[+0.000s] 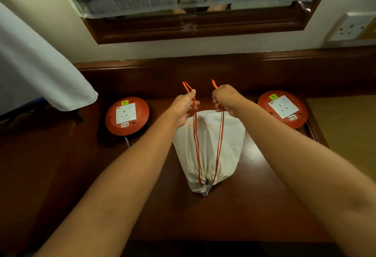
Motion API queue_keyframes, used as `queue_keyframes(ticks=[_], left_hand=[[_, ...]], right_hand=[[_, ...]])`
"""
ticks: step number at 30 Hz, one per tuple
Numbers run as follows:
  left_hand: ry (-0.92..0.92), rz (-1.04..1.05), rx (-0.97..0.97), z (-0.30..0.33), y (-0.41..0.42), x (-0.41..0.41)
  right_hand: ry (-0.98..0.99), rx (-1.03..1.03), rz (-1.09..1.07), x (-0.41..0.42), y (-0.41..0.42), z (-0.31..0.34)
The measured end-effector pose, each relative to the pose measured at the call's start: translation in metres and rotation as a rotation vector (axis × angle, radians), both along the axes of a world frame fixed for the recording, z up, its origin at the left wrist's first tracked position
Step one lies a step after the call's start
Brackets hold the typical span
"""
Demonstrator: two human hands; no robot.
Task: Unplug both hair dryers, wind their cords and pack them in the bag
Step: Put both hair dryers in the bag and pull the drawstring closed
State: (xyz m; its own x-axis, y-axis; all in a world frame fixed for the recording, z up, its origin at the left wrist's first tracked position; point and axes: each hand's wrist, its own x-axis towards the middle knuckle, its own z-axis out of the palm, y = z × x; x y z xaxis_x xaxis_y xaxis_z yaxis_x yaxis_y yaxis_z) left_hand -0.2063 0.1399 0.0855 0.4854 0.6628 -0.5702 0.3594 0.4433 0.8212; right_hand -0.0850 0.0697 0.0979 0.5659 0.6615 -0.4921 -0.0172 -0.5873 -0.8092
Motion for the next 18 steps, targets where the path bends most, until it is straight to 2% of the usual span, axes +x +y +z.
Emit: queue_keyframes(ticks=[4, 10, 14, 18], left_hand=[[0.125, -0.098, 0.051, -0.019, 0.01, -0.004], [0.202, 0.036, 0.116, -0.074, 0.006, -0.043], [0.226, 0.13, 0.034, -0.114, -0.014, -0.069], [0.143, 0.194, -0.072, -0.134, -0.026, -0.077]], right_hand=[[-0.138, -0.08, 0.108, 0.015, 0.002, -0.021], [-0.188, -0.145, -0.169, 0.033, -0.053, -0.092], [-0.012, -0.138, -0.413, 0.026, -0.082, -0.132], [0.261, -0.02, -0.461, 0.017, -0.084, -0.148]])
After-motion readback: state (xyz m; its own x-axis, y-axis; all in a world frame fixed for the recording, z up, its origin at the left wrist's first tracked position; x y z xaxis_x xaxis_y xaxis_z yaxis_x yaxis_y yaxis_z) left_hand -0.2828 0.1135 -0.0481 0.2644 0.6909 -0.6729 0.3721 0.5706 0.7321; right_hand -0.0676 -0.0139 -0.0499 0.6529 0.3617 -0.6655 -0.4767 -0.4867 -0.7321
